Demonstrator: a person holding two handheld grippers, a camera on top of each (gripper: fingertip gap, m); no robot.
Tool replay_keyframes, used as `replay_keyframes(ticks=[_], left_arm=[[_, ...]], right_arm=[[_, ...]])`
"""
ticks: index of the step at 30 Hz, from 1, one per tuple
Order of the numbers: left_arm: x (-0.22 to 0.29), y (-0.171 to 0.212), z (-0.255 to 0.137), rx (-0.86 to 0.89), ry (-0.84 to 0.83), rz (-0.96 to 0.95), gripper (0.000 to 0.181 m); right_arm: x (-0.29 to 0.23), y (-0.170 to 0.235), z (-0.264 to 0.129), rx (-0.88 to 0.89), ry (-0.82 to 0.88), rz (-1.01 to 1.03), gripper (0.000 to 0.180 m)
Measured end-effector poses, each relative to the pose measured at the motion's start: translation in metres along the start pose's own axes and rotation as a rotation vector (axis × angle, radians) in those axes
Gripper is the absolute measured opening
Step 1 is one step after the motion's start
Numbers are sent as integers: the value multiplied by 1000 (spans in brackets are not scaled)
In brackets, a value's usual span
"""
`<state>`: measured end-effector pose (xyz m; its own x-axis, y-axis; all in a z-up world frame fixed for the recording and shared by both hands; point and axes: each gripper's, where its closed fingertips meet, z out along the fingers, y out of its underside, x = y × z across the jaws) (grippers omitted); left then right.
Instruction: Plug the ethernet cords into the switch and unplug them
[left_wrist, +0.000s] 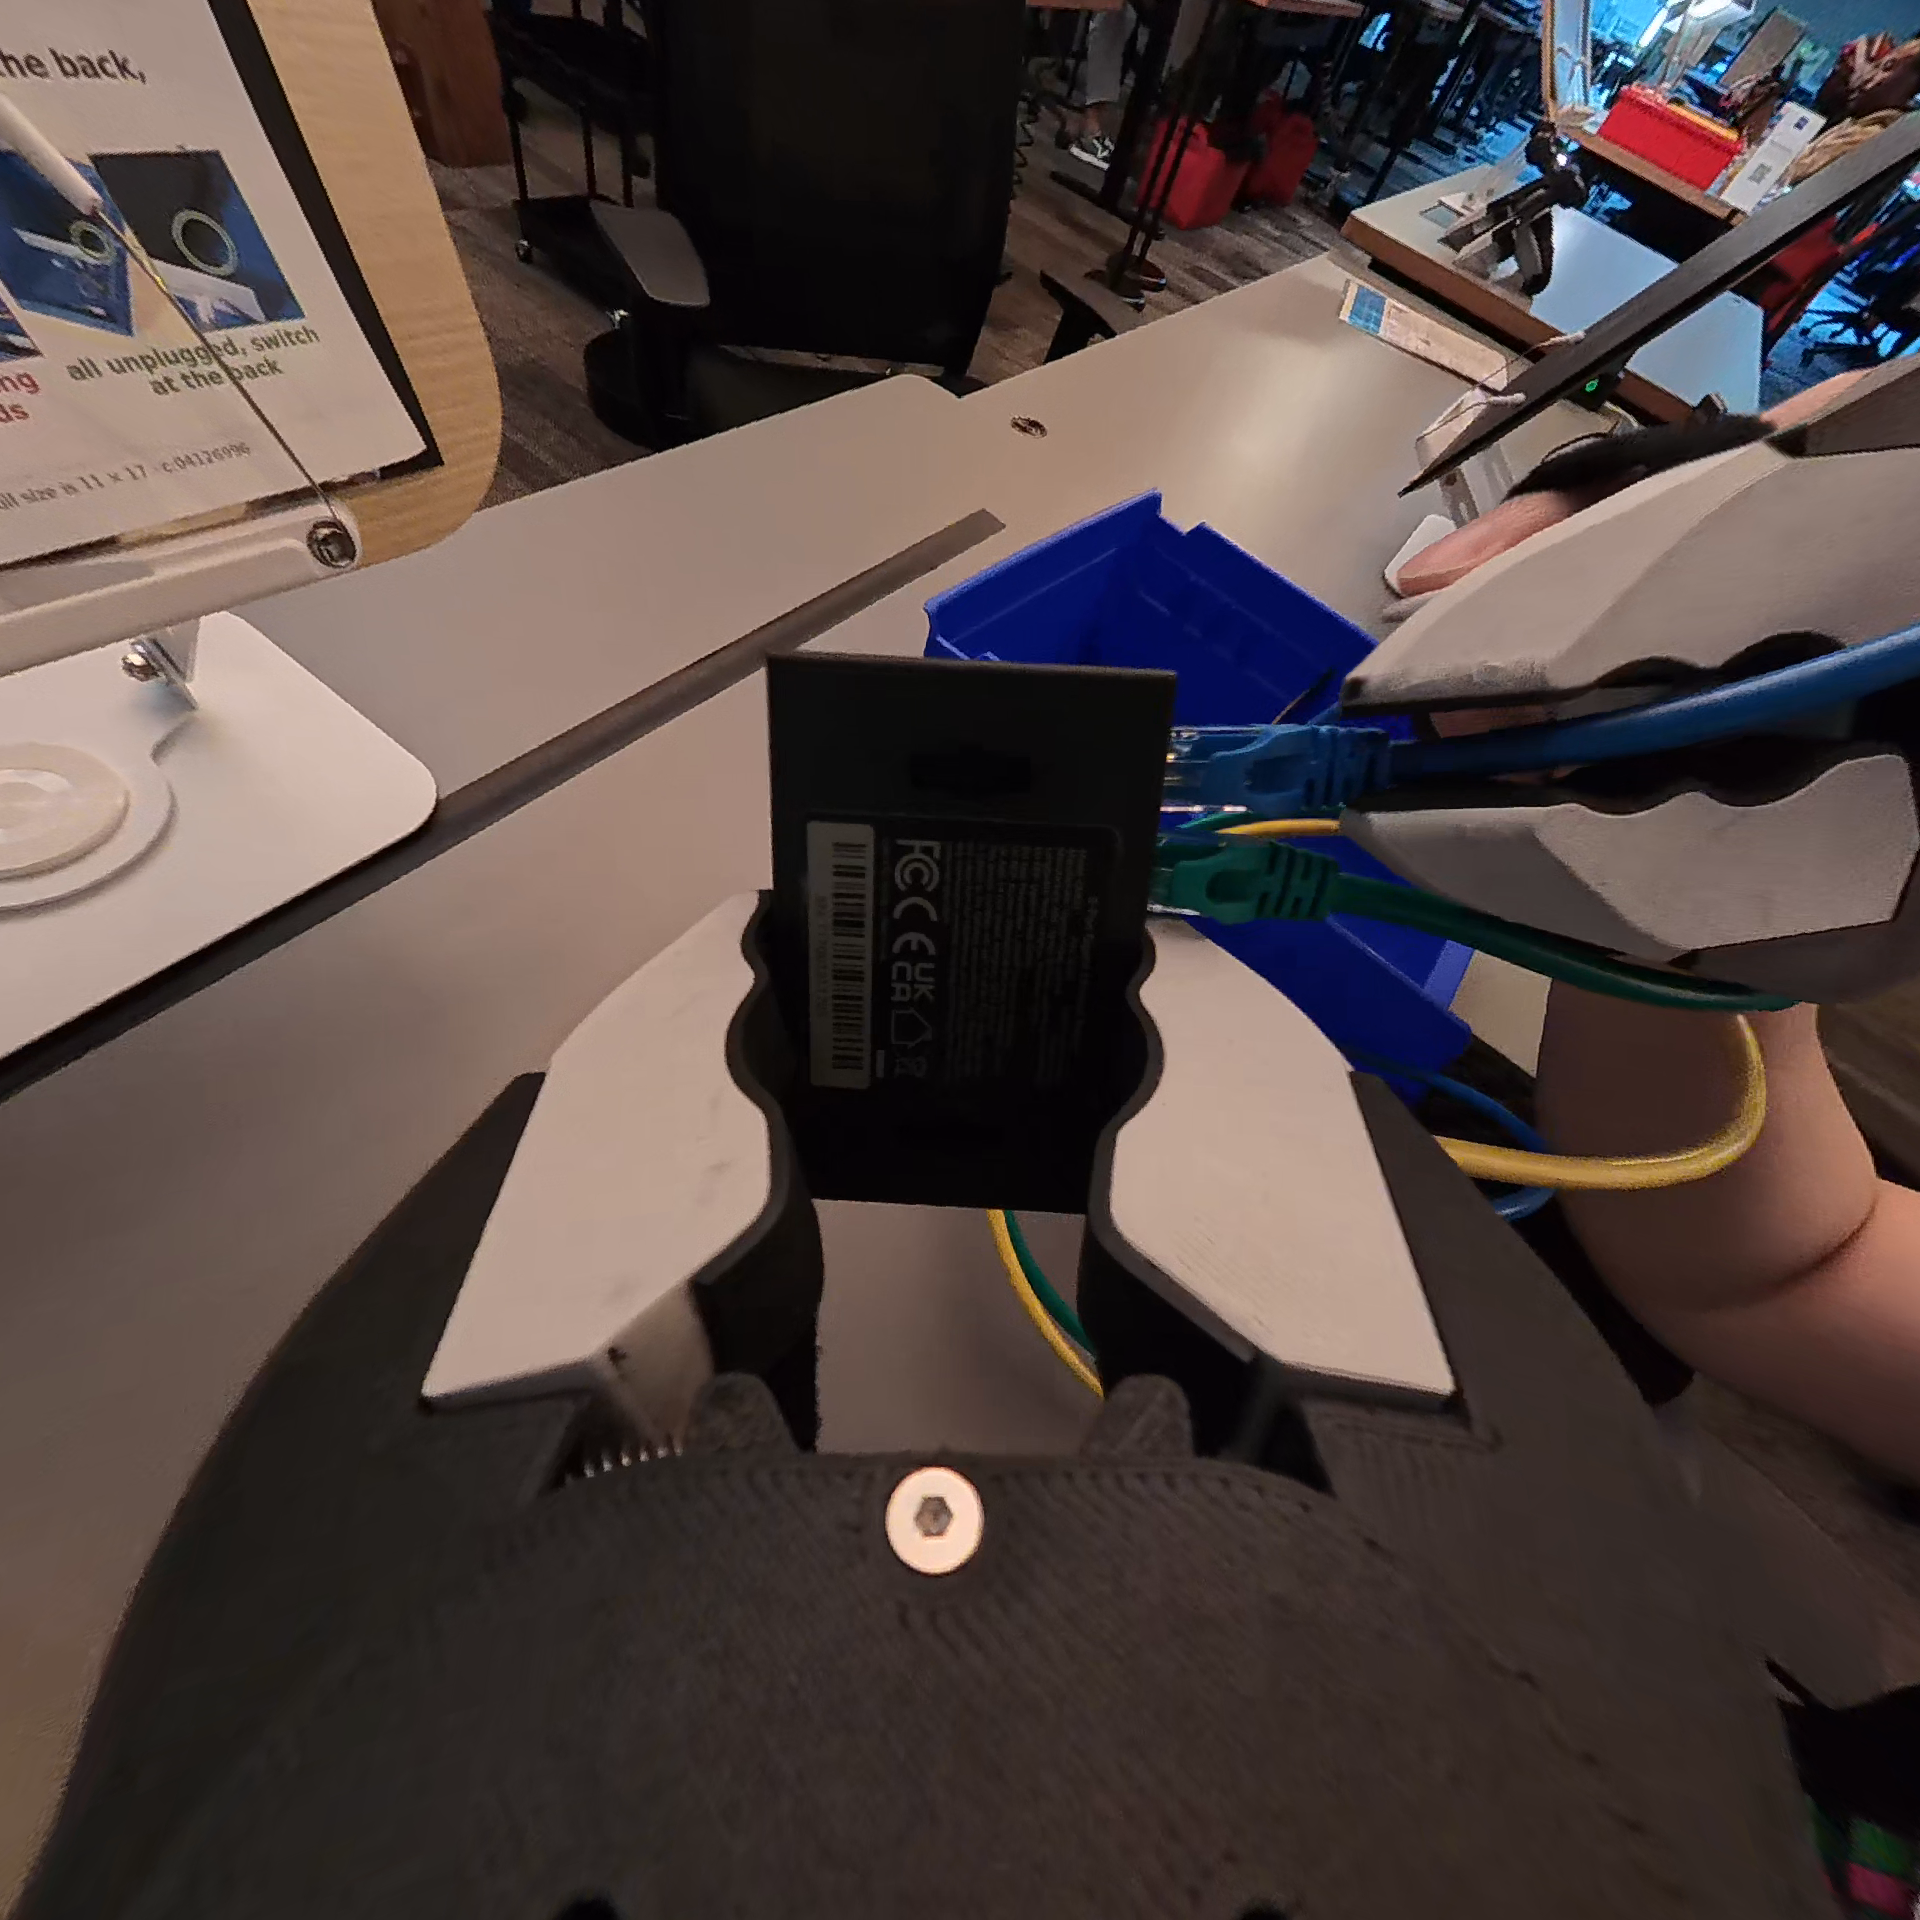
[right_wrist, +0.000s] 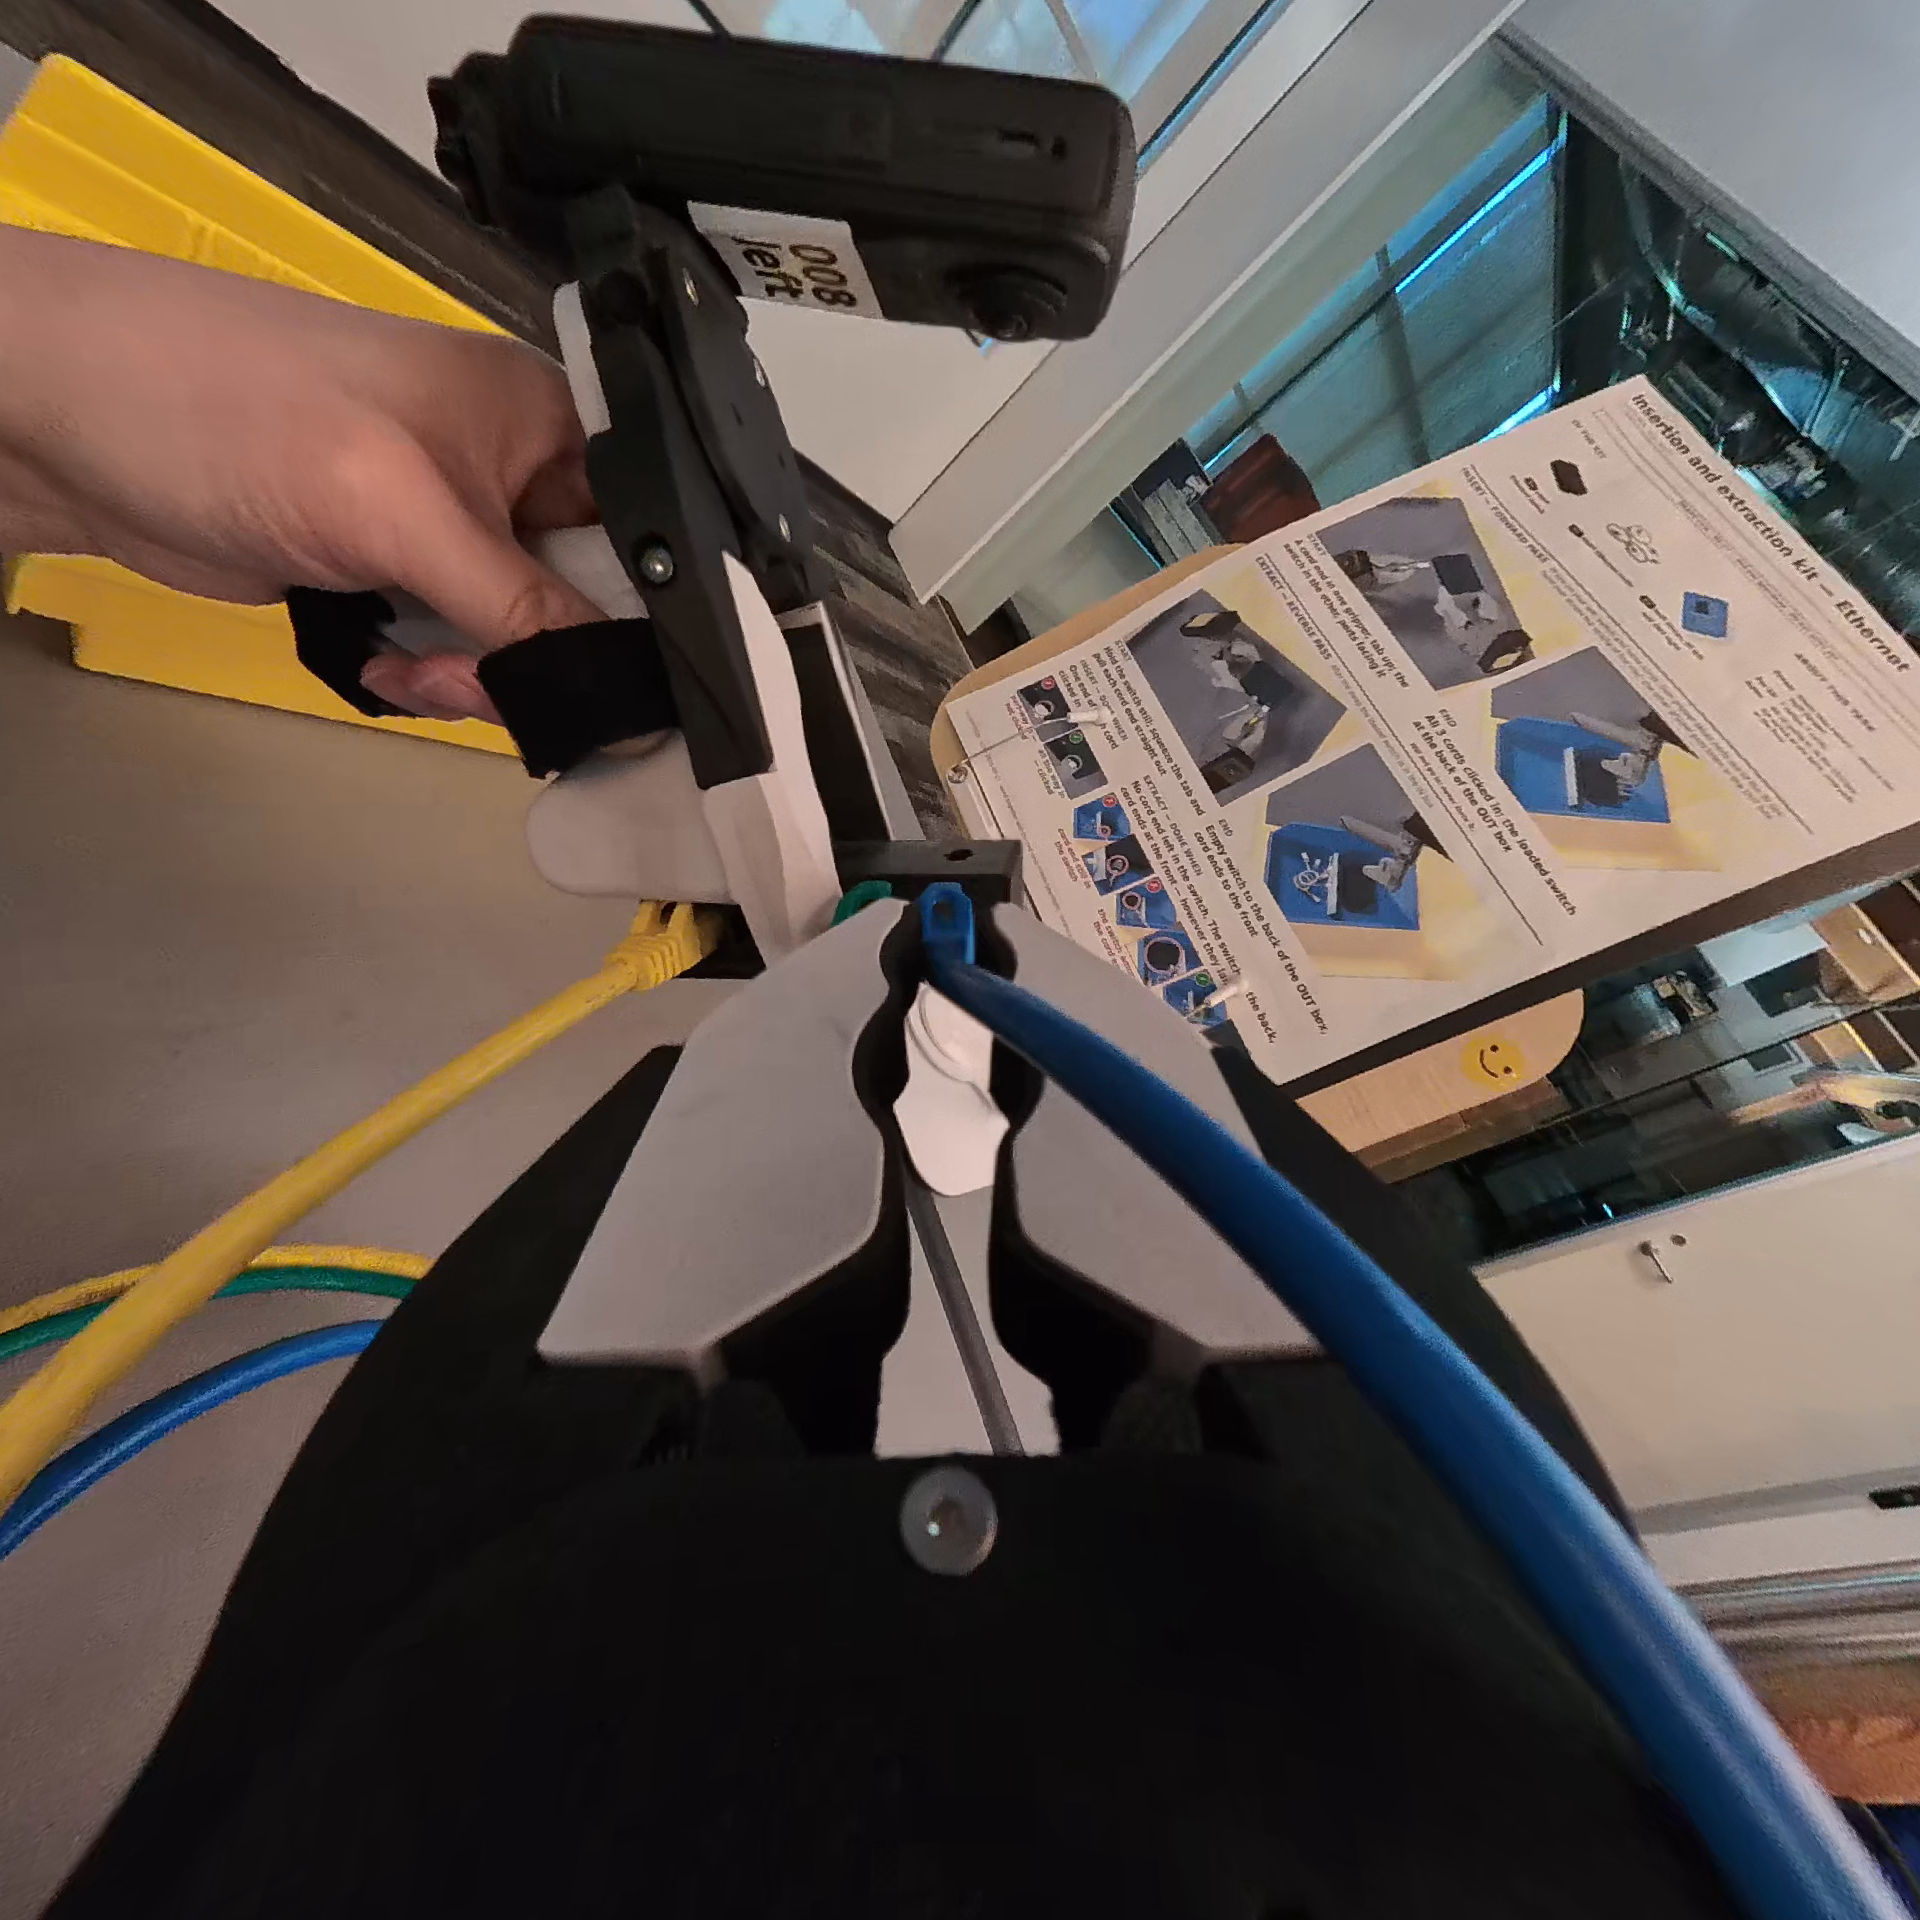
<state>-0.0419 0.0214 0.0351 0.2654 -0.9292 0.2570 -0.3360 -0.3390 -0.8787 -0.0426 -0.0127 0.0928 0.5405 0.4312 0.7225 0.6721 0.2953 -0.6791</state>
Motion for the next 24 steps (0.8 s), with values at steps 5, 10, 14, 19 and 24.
replay_keyframes(ticks=[5, 10, 14, 19, 24], left_arm=[[-1, 2, 1, -9, -3, 5, 60], [0, 3, 2, -15, 10, 4, 60], [-1, 3, 2, -22, 6, 7, 60], [-7, 3, -1, -17, -7, -5, 60], [-8, 3, -1, -16, -5, -10, 60]], right_arm=[[-1, 3, 0, -31, 1, -26, 12], [-2, 3, 0, -52, -9, -15, 12], [-3, 3, 0, -44, -25, -10, 12], [-3, 1, 2, 16, 15, -76, 13], [-2, 0, 4, 77, 24, -69, 14]])
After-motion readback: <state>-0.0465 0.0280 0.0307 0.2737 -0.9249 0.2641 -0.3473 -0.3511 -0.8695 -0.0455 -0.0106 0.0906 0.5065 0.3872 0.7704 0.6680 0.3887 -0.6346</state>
